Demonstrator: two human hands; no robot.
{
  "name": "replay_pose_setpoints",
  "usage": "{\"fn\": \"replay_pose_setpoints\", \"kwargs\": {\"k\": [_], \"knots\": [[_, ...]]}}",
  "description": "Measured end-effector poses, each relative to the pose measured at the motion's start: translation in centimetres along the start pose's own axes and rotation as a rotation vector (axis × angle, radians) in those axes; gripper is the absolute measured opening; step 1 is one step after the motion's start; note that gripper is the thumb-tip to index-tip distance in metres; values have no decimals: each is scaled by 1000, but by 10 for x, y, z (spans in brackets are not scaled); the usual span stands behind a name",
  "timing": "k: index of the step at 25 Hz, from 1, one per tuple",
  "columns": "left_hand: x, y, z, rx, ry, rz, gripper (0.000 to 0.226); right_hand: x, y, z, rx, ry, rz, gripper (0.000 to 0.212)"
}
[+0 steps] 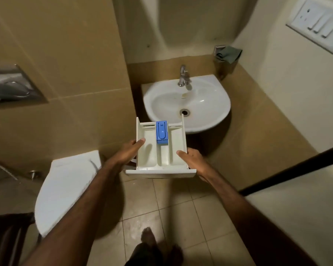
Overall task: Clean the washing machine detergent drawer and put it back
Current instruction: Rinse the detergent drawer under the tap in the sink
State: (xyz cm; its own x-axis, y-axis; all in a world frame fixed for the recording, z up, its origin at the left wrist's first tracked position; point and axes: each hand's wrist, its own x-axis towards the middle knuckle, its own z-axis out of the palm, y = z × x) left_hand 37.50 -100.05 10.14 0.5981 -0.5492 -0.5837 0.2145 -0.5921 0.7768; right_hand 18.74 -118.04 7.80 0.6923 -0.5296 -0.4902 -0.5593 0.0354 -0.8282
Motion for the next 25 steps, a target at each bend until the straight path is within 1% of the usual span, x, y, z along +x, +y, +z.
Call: {"fn": "replay_pose_setpoints", "kwargs": {"k": [2, 4, 6, 9, 10, 12, 13, 14, 15, 17, 18, 19, 20, 23, 25], "knots": [[28, 16, 11, 33, -8, -26, 49, 25, -6, -21, 21, -19, 16, 37], [55, 28, 20, 53, -8, -10, 41, 50, -12, -40, 39, -28, 32, 38], [86, 46, 30, 28, -22, 2, 34, 76, -19, -62, 84, -32, 52, 40], [114, 71, 40, -53, -47, -23, 24, 104, -38, -92, 197, -92, 114, 43], [125, 77, 43, -81, -59, -40, 23, 114, -44, -102, 228, -111, 144, 46], [147, 83, 49, -130, -62, -60, 29, 138, -51, -121, 286, -117, 183, 58], [157, 83, 52, -161, -54, -68, 33, 151, -51, -130, 332, -84, 200, 66], [166, 83, 55, -197, -43, -80, 35, 160, -53, -136, 390, 3, 231, 73], [175, 82, 60, -246, -30, -100, 36, 167, -53, -142, 445, 135, 285, 76], [188, 80, 70, -368, 17, -143, 35, 168, -56, -144, 543, 414, 374, 70], [193, 80, 76, -431, 56, -160, 35, 166, -56, -137, 577, 496, 381, 64], [197, 82, 82, -486, 98, -179, 35, 163, -59, -128, 572, 511, 371, 61], [199, 84, 89, -530, 134, -193, 35, 157, -67, -117, 554, 461, 351, 60], [209, 96, 112, -650, 194, -183, 37, 170, -89, -99, 421, 215, 330, 59], [214, 105, 124, -730, 184, -167, 36, 197, -98, -103, 296, 179, 318, 74]]}}
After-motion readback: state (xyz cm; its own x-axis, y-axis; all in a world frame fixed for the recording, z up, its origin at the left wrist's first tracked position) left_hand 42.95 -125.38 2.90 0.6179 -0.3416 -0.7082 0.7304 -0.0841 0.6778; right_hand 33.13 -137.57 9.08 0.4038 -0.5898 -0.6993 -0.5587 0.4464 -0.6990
